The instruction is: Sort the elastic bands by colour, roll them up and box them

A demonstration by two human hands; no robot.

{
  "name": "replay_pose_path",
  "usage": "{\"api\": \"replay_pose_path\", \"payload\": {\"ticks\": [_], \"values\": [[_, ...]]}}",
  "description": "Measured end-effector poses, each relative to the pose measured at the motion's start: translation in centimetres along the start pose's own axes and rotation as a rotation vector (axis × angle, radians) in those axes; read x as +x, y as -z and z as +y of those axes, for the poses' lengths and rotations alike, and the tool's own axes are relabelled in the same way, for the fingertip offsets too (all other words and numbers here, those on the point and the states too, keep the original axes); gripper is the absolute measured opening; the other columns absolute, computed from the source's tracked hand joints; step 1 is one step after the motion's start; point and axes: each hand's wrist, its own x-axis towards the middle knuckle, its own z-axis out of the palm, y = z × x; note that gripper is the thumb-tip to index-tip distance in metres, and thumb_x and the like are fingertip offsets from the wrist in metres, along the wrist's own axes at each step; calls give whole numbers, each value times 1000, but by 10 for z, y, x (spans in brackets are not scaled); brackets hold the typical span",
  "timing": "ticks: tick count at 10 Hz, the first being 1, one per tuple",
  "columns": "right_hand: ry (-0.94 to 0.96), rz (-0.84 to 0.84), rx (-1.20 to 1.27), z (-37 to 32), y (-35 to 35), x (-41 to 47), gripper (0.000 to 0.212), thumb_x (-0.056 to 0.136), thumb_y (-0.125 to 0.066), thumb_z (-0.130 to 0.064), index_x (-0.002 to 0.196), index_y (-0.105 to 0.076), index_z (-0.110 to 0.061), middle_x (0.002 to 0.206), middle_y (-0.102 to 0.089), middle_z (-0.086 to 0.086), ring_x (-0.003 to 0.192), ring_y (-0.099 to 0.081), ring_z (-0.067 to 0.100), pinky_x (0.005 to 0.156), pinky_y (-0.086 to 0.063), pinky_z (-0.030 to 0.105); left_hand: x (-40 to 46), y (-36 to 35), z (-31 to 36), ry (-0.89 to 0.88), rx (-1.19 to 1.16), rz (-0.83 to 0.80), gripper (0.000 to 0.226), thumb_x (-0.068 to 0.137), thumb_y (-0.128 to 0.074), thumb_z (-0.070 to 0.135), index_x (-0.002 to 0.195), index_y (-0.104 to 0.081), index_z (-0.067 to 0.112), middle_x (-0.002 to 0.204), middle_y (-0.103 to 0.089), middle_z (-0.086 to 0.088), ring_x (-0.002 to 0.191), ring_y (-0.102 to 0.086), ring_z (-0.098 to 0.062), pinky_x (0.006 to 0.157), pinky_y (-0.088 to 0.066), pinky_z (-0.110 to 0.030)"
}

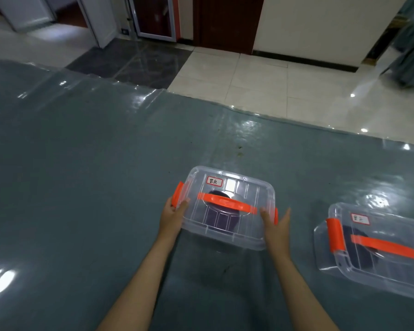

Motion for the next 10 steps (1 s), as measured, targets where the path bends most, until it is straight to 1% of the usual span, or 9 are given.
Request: {"api": "replay_pose_path", "payload": {"ticks": [1, 2, 3, 4, 5, 6, 7, 8, 10], "values": [[63, 48, 57, 1, 1, -7, 23, 100, -68, -40, 107, -68, -18, 97, -72, 2, 92, -71, 30, 63, -47, 29, -6, -3, 3, -124, 37, 80, 21, 99, -70, 32, 118, -60, 33, 111, -73, 4, 98, -73, -19, 84, -62, -39], [272, 157, -89, 3, 1, -9, 16, 104, -61, -35, 103, -68, -21, 81, -67, -5, 74, -64, 19, 66, -50, 35, -11, -6, 4, -215, 125, 115, 11, 100, -67, 34, 104, -60, 41, 101, -72, 7, 88, -71, -13, 75, -60, -33], [320, 210, -216, 2, -4, -9, 28, 108, -56, -29, 128, -70, -16, 83, -70, 7, 76, -66, 29, 72, -52, 39, -11, -6, 5, -299, 229, 148, 11, 102, -65, 31, 96, -63, 40, 88, -70, 7, 75, -64, -4, 68, -54, -25], [352, 218, -292, -2, -5, -9, 29, 110, -51, -27, 131, -66, -15, 80, -66, 7, 74, -65, 30, 67, -46, 36, -11, -5, 7, -314, 289, 135, 5, 103, -62, 31, 100, -65, 33, 85, -67, 3, 74, -64, -11, 67, -55, -29], [356, 166, -294, -5, -2, -12, 29, 113, -44, -28, 132, -62, -16, 91, -68, 7, 84, -69, 33, 72, -47, 34, -13, -4, 10, -355, 392, 112, 4, 106, -57, 34, 103, -59, 36, 84, -66, 12, 71, -64, -2, 59, -49, -15], [349, 34, -322, -6, 9, -16, 38, 111, -44, -26, 148, -53, -22, 124, -70, 8, 111, -68, 32, 93, -52, 39, -14, 1, 16, -379, 537, 72, 7, 108, -51, 37, 106, -57, 35, 82, -63, 15, 70, -64, -6, 55, -41, -16], [354, -87, -394, -2, 28, -23, 48, 109, -50, -32, 156, -43, -33, 119, -64, -7, 107, -63, 18, 92, -50, 35, -15, 9, 24, -382, 699, 39, 22, 107, -48, 33, 123, -61, 24, 98, -65, 12, 84, -65, -16, 63, -41, -15], [381, -146, -416, 8, 43, -34, 32, 107, -54, -38, 139, -58, -33, 106, -67, -12, 100, -70, 16, 79, -47, 28, -28, 18, 25, -395, 830, -21, 33, 106, -50, 32, 136, -57, 21, 118, -65, 3, 103, -66, -22, 80, -49, -28], [382, -168, -507, 22, 70, -57, 18, 104, -61, -29, 119, -71, -29, 107, -73, -8, 95, -71, 16, 85, -54, 32, -75, 40, 16, -425, 923, -55, 30, 109, -45, 37, 132, -59, 24, 121, -65, 1, 110, -65, -24, 89, -52, -37]]}}
